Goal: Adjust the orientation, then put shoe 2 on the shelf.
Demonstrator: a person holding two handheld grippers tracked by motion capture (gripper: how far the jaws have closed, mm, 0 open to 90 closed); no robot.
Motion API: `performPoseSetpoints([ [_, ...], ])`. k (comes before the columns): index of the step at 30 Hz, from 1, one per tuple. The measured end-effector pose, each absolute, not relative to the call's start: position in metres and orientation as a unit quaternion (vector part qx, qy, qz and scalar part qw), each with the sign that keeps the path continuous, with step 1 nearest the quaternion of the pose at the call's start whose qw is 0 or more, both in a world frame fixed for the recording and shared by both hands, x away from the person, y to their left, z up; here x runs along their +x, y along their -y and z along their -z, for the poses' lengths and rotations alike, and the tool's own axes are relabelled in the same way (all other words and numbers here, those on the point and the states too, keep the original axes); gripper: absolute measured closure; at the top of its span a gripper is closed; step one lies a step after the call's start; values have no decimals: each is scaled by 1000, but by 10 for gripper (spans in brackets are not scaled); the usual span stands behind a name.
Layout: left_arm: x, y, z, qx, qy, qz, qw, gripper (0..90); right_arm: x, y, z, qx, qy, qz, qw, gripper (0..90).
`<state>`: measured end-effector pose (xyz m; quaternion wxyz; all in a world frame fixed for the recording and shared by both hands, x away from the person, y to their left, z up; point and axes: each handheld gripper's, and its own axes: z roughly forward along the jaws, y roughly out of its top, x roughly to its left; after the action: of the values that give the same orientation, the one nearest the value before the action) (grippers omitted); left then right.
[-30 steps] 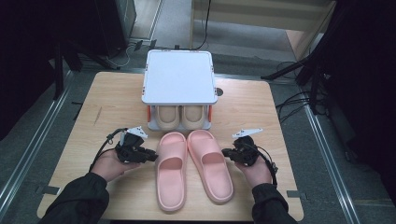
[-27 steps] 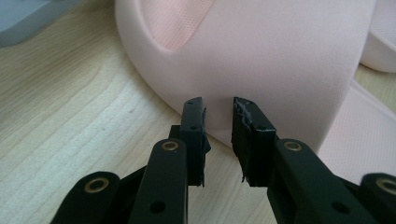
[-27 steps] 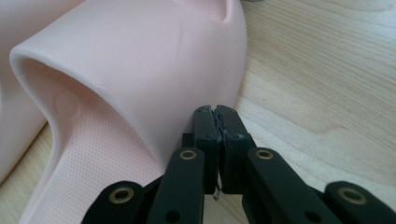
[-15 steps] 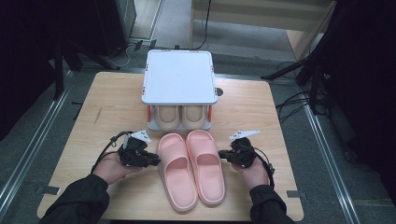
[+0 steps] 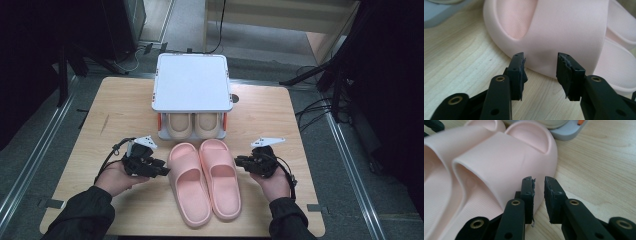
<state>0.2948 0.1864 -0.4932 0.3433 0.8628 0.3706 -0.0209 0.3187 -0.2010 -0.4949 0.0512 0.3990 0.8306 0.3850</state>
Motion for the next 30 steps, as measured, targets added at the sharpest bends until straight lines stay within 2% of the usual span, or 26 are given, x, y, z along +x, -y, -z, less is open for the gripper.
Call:
performPoseSetpoints([
  [6,296,-195,489,854,-384,23,350,514,312,203,485,400,-813,-420,41,753],
  [16,295,-204,482,843,-401,22,357,484,281,199,464,395,-786,-475,21,684],
  [30,297,-212,478,838,-402,19,369,485,254,171,470,377,-803,-461,28,613],
])
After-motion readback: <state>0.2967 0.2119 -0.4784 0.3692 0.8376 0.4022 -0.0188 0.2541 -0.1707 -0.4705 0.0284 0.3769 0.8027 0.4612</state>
